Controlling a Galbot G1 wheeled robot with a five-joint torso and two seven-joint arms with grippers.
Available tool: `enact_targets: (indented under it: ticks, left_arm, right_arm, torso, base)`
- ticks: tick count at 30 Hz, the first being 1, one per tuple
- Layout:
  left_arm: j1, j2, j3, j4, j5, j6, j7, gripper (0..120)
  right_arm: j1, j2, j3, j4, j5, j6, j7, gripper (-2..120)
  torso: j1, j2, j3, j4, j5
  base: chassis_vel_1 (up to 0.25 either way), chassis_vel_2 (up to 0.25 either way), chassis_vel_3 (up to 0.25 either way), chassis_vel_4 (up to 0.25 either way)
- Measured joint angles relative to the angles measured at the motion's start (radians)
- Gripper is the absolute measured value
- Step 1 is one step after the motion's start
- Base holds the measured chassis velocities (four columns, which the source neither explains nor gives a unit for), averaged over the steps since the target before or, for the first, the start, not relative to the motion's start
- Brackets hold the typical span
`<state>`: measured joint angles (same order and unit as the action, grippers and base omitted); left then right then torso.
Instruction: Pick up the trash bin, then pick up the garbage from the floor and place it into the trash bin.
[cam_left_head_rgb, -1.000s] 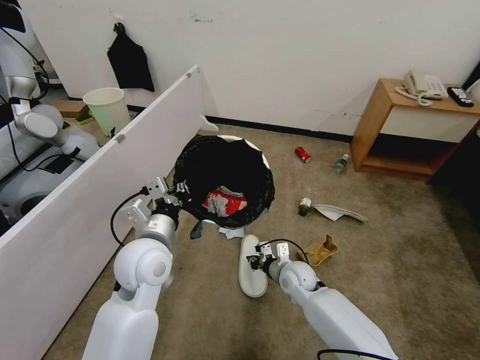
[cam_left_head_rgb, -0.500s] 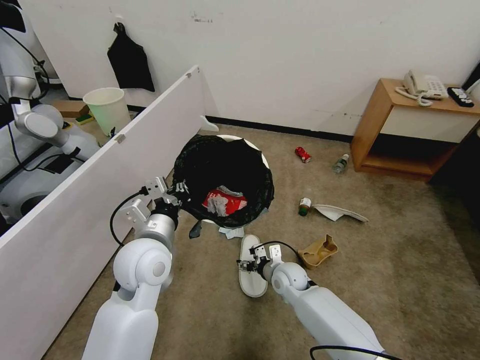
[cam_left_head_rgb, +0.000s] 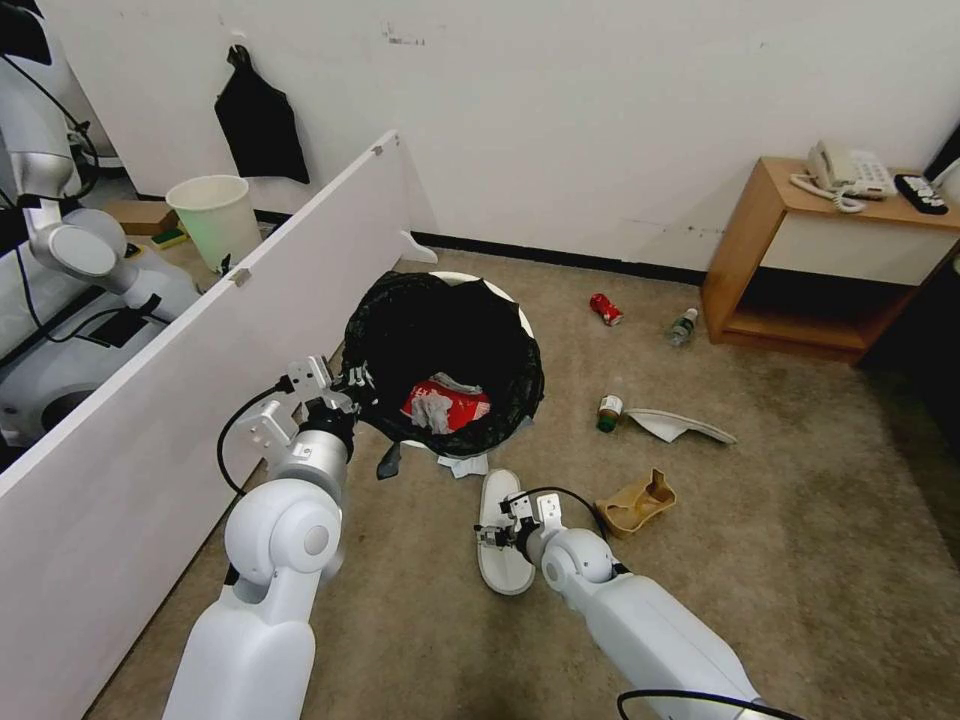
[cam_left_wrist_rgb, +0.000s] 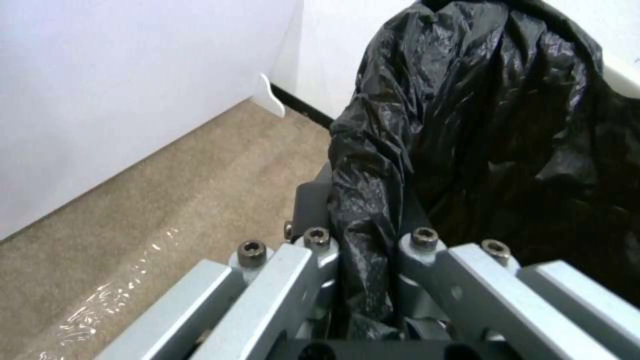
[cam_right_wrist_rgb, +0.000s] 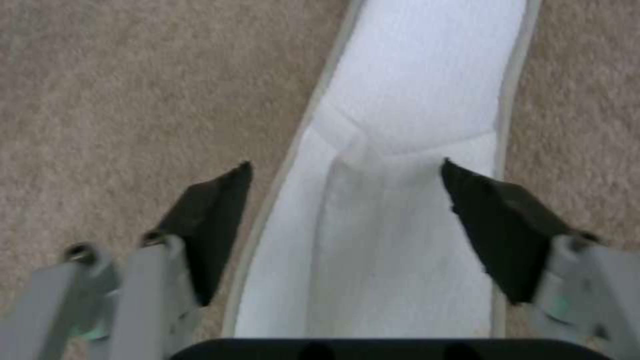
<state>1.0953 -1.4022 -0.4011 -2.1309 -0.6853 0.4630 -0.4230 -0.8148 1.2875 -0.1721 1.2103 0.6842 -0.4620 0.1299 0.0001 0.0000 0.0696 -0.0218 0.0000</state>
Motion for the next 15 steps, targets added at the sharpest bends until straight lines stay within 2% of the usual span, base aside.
enact_targets:
  ticks: [1, 2, 3, 5, 7, 13, 15]
  left_arm:
    - [0.001, 0.0, 0.0, -0.001, 0.001, -0.001, 0.0, 4]
    - [0.001, 0.0, 0.0, -0.001, 0.001, -0.001, 0.0, 4]
    - [0.004, 0.001, 0.0, -0.001, 0.001, -0.002, 0.0, 4]
    - [0.005, 0.001, -0.001, -0.002, 0.002, -0.002, 0.0, 4]
    - [0.007, 0.001, -0.001, -0.003, 0.003, -0.002, 0.0, 4]
    - [0.007, -0.001, -0.001, -0.004, 0.004, -0.002, 0.001, 4]
    - [0.008, 0.0, -0.001, -0.004, 0.006, -0.003, 0.001, 4]
  right_arm:
    - [-0.001, 0.0, 0.002, -0.003, -0.002, 0.002, -0.002, 64]
    - [-0.001, 0.0, 0.002, -0.003, -0.002, 0.002, -0.002, 64]
    - [-0.002, 0.0, 0.005, -0.006, -0.005, 0.004, -0.004, 57]
    - [-0.002, 0.001, 0.005, -0.006, -0.005, 0.005, -0.005, 54]
    - [-0.002, 0.0, 0.005, -0.007, -0.006, 0.006, -0.006, 42]
    - [0.0, 0.001, 0.006, -0.007, -0.006, 0.009, -0.007, 28]
    - [0.0, 0.001, 0.006, -0.007, -0.006, 0.012, -0.008, 16]
  torso:
    - [0.0, 0.0, 0.0, 0.0, 0.0]
    - [0.0, 0.0, 0.0, 0.0, 0.0]
    - [0.0, 0.0, 0.0, 0.0, 0.0]
    - [0.0, 0.0, 0.0, 0.0, 0.0]
    - [0.0, 0.0, 0.0, 0.0001, 0.0]
    - [0.0, 0.0, 0.0, 0.0, 0.0]
    - [0.0, 0.0, 0.0, 0.0001, 0.0]
  base:
    - [0.0, 0.0, 0.0, 0.0]
    - [0.0, 0.0, 0.0, 0.0]
    - [0.0, 0.0, 0.0, 0.0]
    - [0.0, 0.0, 0.0, 0.0]
    - [0.0, 0.0, 0.0, 0.0]
    - [0.0, 0.0, 0.0, 0.0]
    - [0.0, 0.0, 0.0, 0.0]
